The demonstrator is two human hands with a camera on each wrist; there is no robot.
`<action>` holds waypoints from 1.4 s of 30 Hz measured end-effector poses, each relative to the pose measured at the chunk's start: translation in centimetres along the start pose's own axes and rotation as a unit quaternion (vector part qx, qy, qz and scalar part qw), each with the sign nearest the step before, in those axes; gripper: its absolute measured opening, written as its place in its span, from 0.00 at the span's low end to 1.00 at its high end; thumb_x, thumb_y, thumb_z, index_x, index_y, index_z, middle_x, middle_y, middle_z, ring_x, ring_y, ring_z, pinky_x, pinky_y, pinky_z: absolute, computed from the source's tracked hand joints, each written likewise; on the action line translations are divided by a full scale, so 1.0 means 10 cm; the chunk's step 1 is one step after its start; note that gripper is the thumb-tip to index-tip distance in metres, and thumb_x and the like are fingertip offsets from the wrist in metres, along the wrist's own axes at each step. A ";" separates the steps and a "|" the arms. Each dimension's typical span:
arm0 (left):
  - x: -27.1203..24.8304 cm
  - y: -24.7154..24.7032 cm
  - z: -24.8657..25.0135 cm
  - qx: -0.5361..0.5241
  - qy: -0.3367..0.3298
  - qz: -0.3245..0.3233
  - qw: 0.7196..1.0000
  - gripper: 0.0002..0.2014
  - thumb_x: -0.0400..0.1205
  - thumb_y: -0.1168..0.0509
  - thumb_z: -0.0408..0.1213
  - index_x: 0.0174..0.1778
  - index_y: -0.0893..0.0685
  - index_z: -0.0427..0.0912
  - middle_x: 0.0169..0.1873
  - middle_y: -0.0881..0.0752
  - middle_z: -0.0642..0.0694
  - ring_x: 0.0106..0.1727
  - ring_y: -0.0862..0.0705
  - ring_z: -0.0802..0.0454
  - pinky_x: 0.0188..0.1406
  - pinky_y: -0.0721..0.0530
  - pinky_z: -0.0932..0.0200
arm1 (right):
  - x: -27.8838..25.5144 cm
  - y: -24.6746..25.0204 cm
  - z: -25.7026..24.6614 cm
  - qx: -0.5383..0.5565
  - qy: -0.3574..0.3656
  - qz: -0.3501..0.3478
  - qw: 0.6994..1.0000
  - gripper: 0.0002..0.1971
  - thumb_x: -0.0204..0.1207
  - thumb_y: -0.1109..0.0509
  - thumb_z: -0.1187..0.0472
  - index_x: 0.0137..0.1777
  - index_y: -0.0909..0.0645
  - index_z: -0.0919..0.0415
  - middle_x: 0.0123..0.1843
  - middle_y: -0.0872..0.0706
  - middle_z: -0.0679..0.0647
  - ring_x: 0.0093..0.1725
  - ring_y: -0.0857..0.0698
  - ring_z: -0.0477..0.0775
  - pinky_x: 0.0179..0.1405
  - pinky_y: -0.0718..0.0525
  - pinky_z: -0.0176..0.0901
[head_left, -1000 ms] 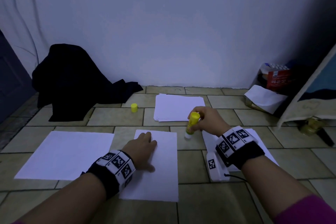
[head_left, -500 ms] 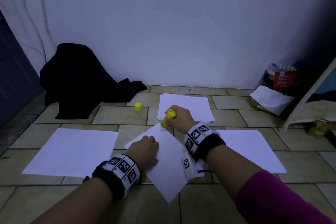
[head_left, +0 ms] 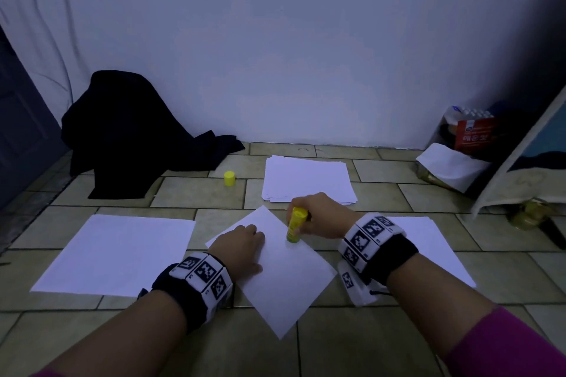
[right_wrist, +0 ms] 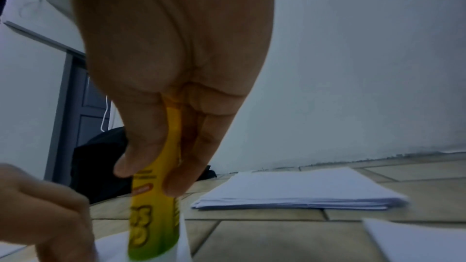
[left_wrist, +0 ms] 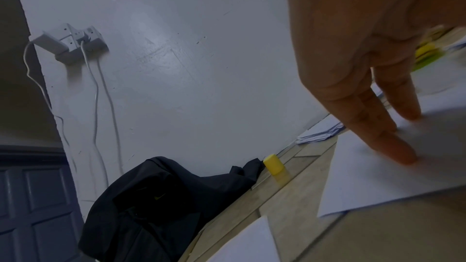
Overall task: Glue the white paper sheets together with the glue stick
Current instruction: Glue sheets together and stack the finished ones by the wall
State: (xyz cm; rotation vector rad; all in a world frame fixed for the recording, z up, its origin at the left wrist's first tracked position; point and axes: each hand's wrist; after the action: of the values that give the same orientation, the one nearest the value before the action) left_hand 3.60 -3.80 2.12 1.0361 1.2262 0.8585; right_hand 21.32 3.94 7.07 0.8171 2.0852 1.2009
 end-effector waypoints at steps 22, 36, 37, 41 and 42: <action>-0.07 0.06 0.10 0.060 -0.034 0.019 0.997 0.32 0.78 0.34 0.53 0.73 0.32 0.38 0.74 0.41 0.42 0.71 0.34 0.44 0.61 0.24 0.52 | -0.12 0.18 0.38 0.135 -0.066 0.160 0.976 0.10 0.71 0.24 0.65 0.51 0.16 0.60 0.42 0.14 0.53 0.36 0.16 0.50 0.39 0.16 0.38; 0.01 0.08 0.11 0.012 -0.092 -0.034 0.995 0.28 0.82 0.37 0.38 0.79 0.35 0.43 0.76 0.34 0.45 0.74 0.33 0.46 0.70 0.28 0.51 | 0.21 0.01 0.01 0.065 -0.086 0.090 0.990 0.15 0.72 0.26 0.67 0.58 0.17 0.65 0.60 0.15 0.60 0.61 0.18 0.59 0.55 0.21 0.41; 0.01 0.09 0.11 0.014 -0.092 -0.034 0.995 0.28 0.83 0.37 0.37 0.80 0.35 0.44 0.76 0.34 0.45 0.75 0.33 0.46 0.70 0.27 0.51 | 0.16 0.05 0.00 0.034 -0.081 0.068 0.994 0.15 0.72 0.27 0.67 0.58 0.16 0.68 0.59 0.14 0.61 0.61 0.18 0.60 0.56 0.20 0.45; 0.02 0.11 0.12 0.031 -0.086 -0.034 0.995 0.29 0.82 0.36 0.39 0.80 0.36 0.46 0.76 0.34 0.46 0.75 0.33 0.47 0.68 0.25 0.48 | -0.08 0.11 0.03 0.005 -0.073 0.012 0.997 0.16 0.72 0.26 0.67 0.60 0.17 0.64 0.59 0.15 0.59 0.56 0.16 0.56 0.46 0.19 0.40; 0.02 0.11 0.12 0.033 -0.088 -0.034 0.995 0.30 0.82 0.36 0.39 0.80 0.37 0.47 0.77 0.35 0.46 0.76 0.34 0.47 0.68 0.25 0.48 | -0.13 0.11 0.05 0.010 -0.074 0.009 0.997 0.15 0.71 0.25 0.68 0.59 0.17 0.63 0.58 0.15 0.59 0.51 0.16 0.54 0.43 0.19 0.38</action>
State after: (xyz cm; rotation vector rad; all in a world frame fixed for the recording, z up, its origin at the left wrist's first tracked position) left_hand 4.82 -3.47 3.18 1.0917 1.1400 0.6635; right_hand 22.80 3.67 8.07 0.9081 1.9759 1.0962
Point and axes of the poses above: each hand's wrist, its own x-axis towards the middle knuckle, its own y-axis out of the back of the hand, z = x × y
